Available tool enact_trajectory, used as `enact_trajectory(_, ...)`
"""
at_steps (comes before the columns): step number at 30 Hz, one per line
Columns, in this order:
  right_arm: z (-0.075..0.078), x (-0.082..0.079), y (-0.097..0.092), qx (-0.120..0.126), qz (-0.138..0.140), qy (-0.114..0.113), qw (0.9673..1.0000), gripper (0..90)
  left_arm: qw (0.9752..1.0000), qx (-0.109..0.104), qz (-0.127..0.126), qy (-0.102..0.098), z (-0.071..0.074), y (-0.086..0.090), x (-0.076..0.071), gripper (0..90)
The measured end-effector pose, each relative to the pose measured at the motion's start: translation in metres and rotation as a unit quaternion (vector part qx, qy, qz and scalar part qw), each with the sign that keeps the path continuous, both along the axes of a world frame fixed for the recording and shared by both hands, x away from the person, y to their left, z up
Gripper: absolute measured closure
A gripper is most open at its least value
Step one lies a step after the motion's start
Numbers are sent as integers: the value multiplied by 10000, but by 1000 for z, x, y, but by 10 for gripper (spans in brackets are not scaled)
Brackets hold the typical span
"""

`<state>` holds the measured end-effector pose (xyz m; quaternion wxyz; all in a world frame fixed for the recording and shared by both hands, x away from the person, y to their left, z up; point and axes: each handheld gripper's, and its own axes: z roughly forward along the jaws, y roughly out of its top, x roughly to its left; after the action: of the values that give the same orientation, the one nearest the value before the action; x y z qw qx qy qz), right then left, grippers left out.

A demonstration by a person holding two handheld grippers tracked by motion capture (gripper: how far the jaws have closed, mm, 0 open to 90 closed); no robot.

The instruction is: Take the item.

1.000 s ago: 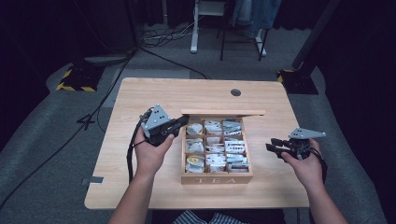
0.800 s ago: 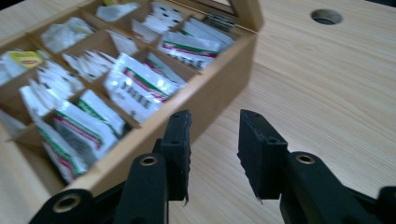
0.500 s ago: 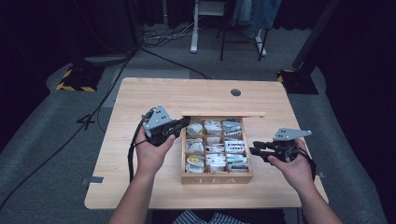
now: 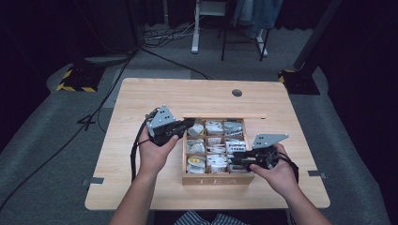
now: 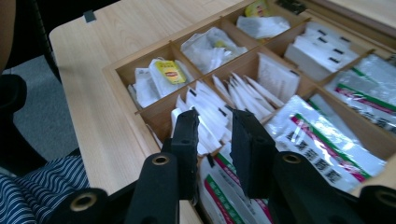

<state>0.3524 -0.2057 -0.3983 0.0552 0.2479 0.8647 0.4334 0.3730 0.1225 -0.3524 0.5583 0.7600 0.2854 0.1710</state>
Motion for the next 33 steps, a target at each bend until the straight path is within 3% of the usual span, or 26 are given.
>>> enact_trajectory(14,-17,3,28,-221,363,211,9989,728,10000,82,-13,2,0,-2,0,896)
enact_trajectory(33,-36,8,46,-621,553,201,9963,781,10000,84,-32,0,-1,-2,0,895)
